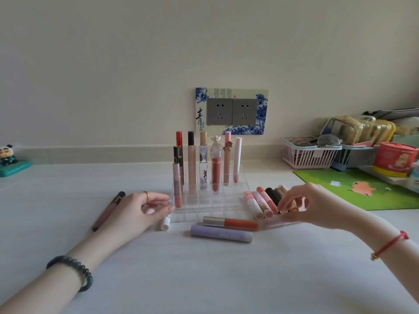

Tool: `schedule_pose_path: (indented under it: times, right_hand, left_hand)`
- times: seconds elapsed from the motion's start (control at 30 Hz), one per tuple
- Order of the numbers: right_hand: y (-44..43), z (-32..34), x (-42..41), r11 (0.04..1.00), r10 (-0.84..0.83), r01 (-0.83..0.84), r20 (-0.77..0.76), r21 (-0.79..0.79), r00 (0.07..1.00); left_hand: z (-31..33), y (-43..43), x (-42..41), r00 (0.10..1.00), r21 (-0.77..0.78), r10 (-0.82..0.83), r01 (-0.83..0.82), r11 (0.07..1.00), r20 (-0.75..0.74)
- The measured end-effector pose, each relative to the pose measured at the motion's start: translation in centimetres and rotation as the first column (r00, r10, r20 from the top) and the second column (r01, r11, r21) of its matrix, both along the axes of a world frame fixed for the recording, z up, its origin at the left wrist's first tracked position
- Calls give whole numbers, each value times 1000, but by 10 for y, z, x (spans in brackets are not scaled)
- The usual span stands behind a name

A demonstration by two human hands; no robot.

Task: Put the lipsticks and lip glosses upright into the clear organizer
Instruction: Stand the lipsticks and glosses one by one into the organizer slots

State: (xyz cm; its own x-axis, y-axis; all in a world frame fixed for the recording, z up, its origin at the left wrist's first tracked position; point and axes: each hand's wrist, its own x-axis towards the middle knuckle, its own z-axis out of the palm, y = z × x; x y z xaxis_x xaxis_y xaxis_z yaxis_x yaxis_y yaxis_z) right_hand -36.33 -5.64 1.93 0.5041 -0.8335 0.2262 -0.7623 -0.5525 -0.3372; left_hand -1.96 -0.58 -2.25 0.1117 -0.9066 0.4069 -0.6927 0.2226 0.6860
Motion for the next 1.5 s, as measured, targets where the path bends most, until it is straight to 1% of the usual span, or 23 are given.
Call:
schedule_pose_path:
  times: [0.1, 0.27, 0.43, 0.6, 0.63, 0.67, 0.7, 0.77, 0.83, 0.9, 0.97, 1.03, 1.1, 1.27, 1.4, 1.5]
  right_hand:
    - [0, -6, -5, 1000, -23, 23, -19, 11, 1000]
    - [-4, -14, -5, 998, -49, 53, -148, 21, 988]
    - [-3, -11, -5, 997, -7, 25, -235, 77, 972]
    - [-3, -12, -8, 1000, 6, 0, -266, 22, 964]
    - [-2, -10, -8, 1000, 7, -8, -222, -4, 975]
    - [-2, -6, -6, 1000, 6, -10, -138, -27, 990]
    - [-1, -2, -3, 999, 12, -13, -22, -47, 1000]
    - [0, 8, 5, 995, 17, 3, 205, -97, 979]
    - [-1, 19, 18, 992, 19, 33, 413, -119, 911]
    - [-4, 29, 34, 995, 19, 46, 602, -92, 798]
    - [-10, 36, 50, 996, 7, 60, 703, -70, 711]
    - [-18, 38, 66, 994, -13, 85, 738, -61, 675]
    - [-26, 37, 80, 992, -35, 113, 748, -53, 663]
    - [-38, 26, 103, 984, -63, 163, 709, -74, 703]
    - [-44, 15, 112, 978, -111, 203, 693, -53, 712]
    - [-45, 7, 115, 972, -137, 229, 656, -56, 742]
  left_hand:
    - [-1, 1, -1, 1000, -1, -1, 1, 1000, 19]
    - [-2, 1, 0, 999, 4, 7, -7, 1000, 37]
    - [-2, 2, 0, 999, 13, 14, -15, 1000, 46]
    - [-3, 1, 1, 998, 18, 21, -22, 1000, 53]
    - [-3, 1, 1, 998, 18, 22, -23, 1000, 54]
    - [-3, 1, 1, 998, 20, 24, -25, 999, 55]
    - [-3, 1, 1, 998, 19, 28, -29, 999, 53]
    - [-3, 1, 0, 998, 19, 37, -38, 999, 50]
    - [-3, 1, -1, 998, 23, 41, -42, 999, 53]
    - [-2, 2, -1, 998, 22, 40, -41, 999, 56]
    - [-2, 1, -1, 997, 18, 37, -39, 999, 73]
    - [-2, 1, 0, 996, 19, 35, -37, 999, 78]
    - [-3, 0, 1, 997, 15, 34, -35, 999, 74]
    - [-4, -1, 2, 996, 14, 35, -37, 999, 79]
    - [-5, -2, 3, 996, 6, 36, -37, 999, 79]
    - [-4, -1, 2, 996, 5, 39, -39, 999, 80]
